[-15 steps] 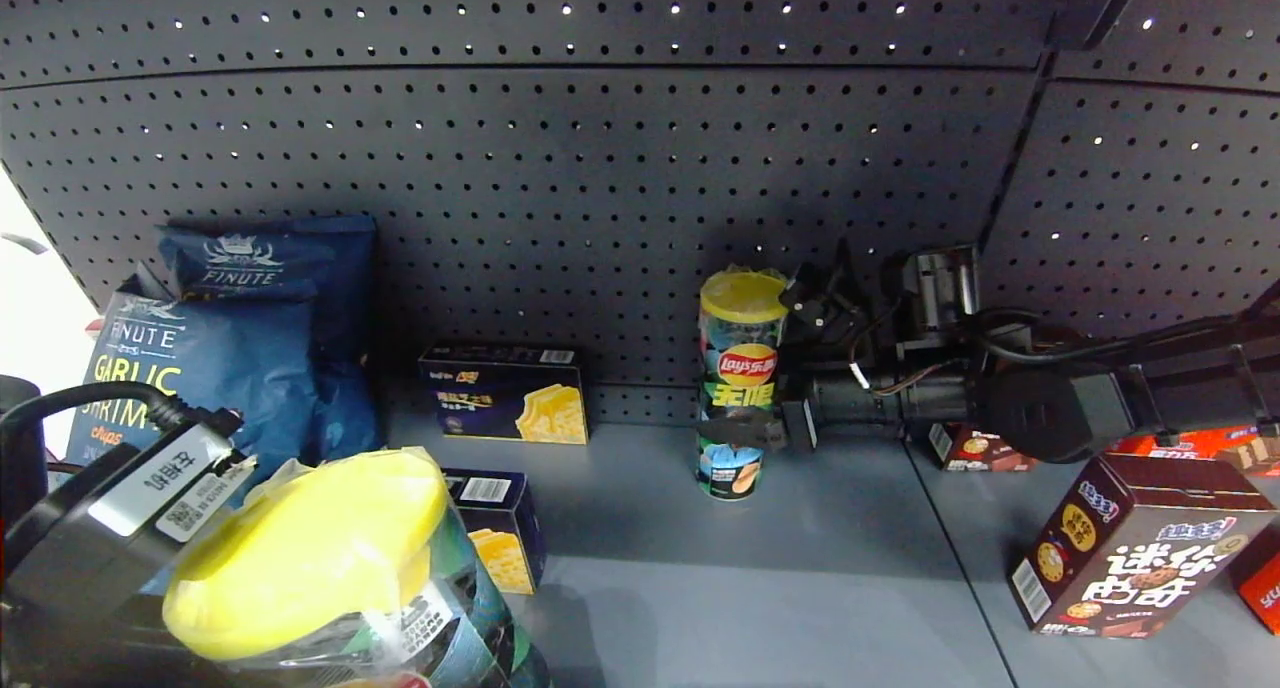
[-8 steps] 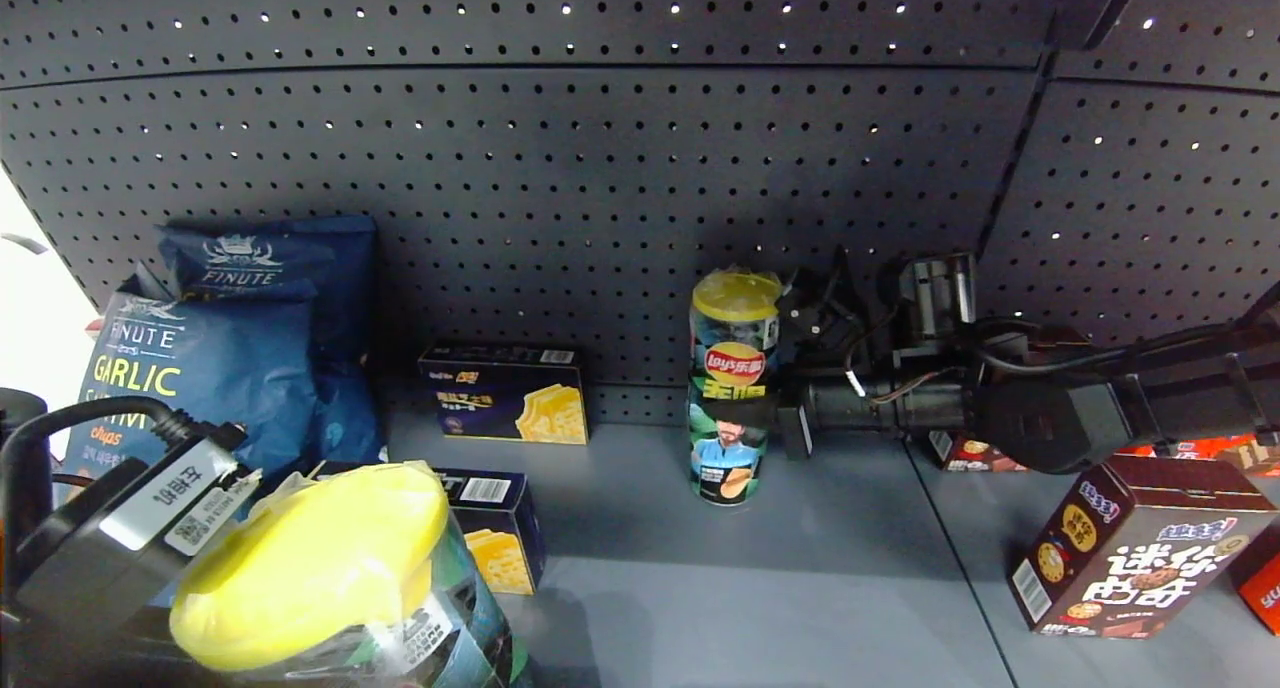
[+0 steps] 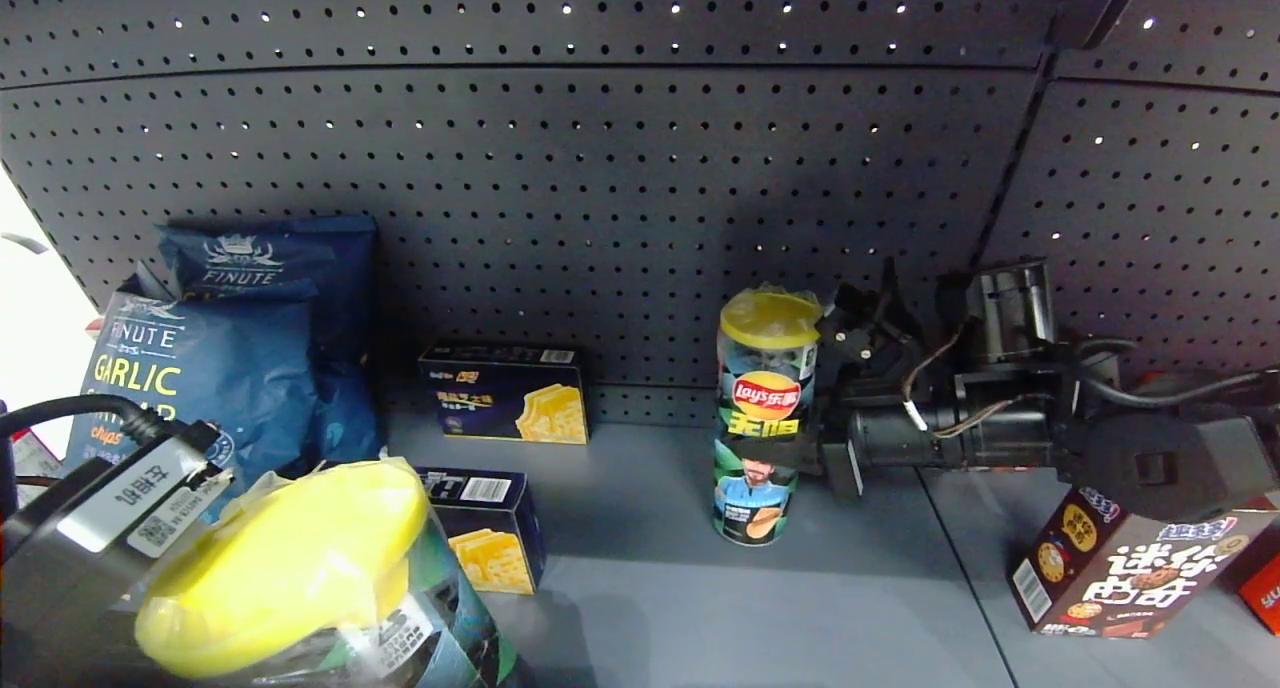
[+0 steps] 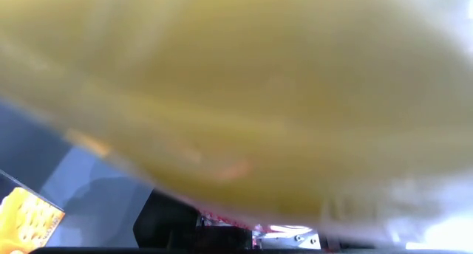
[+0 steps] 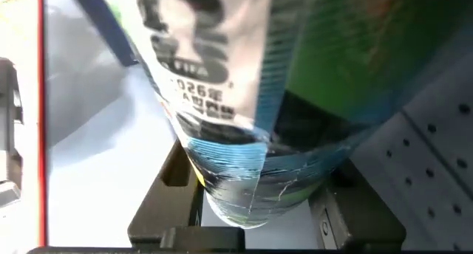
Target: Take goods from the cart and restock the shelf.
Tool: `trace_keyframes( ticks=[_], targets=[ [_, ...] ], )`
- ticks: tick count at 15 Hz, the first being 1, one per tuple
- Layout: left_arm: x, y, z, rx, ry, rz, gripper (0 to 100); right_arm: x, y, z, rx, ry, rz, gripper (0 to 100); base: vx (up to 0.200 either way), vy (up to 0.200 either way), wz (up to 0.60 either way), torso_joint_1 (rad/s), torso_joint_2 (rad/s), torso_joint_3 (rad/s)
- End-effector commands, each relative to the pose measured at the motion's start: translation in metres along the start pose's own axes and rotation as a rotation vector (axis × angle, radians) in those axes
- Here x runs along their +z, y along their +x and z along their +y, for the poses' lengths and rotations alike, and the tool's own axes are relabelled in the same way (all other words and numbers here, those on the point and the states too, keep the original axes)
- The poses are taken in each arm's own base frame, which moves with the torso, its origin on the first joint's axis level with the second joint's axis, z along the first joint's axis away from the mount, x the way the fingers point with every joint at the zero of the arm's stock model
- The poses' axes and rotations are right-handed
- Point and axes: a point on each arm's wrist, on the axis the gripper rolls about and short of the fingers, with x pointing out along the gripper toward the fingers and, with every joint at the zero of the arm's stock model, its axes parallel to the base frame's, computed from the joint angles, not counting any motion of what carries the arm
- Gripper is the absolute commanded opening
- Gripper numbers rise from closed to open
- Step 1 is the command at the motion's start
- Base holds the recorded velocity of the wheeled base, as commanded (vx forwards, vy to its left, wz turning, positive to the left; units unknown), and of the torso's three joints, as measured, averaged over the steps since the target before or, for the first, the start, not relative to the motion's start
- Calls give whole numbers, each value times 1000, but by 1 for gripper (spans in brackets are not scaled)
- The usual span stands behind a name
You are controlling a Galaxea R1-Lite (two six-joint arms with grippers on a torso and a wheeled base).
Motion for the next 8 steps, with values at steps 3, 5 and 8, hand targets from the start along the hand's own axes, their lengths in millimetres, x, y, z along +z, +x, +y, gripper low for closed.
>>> trace_keyframes(
  ticks=[3,5,8],
  targets=[
    [3,-2,-2,3,13,-11,0,8,-34,24,0,5,-40,0,0,0,0,0,0,0],
    [3,-1,-2,1,11,-10,0,4,-43,34,8,6,-35,0,0,0,0,0,0,0],
    [6,-2,-1,5,20,-17,0,-5,-55,47,19,11,-23,0,0,0,0,0,0,0]
  ],
)
